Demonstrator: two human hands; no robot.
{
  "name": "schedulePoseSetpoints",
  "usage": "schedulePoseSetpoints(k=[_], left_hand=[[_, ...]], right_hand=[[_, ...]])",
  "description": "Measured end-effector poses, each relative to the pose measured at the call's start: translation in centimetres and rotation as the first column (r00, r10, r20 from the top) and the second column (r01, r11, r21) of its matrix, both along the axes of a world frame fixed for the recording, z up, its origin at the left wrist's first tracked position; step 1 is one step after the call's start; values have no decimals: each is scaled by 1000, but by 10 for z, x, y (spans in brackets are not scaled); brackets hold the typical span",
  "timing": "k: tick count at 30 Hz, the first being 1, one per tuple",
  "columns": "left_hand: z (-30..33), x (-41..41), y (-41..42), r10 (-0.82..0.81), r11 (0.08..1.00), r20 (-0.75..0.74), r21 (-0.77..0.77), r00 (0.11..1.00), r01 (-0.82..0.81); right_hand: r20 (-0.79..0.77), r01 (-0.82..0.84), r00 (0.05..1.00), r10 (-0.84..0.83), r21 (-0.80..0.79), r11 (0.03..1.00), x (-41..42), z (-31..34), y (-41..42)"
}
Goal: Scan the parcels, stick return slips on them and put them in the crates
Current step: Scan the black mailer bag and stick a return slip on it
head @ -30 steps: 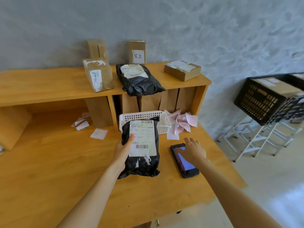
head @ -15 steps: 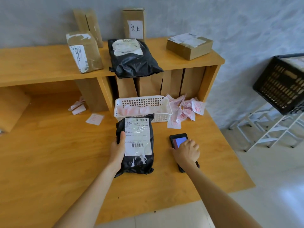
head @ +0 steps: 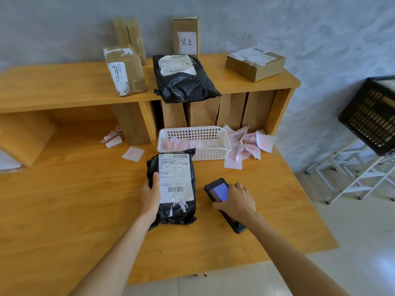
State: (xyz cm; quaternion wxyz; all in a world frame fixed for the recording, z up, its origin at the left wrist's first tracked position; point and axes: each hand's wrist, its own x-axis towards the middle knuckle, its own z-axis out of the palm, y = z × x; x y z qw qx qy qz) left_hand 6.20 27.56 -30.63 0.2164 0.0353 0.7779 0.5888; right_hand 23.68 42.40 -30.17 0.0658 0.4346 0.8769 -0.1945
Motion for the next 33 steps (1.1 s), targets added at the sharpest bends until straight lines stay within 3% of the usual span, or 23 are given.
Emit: schedulePoseSetpoints(k=[4, 10, 33], left_hand=[[-1, -2, -9, 14, 1000, 17, 3, 1000, -14], [2, 3, -12, 6, 1000, 6, 10, 1000, -6], [-7, -4, -17, -26, 1000, 61, -7, 998, 26]], right_hand=[[19, -210, 977, 210, -24, 977, 0, 19, -16], [25, -341, 940, 341, -24, 940, -1, 37, -35], [135, -354, 928, 348, 18, 935, 13, 50, -41]])
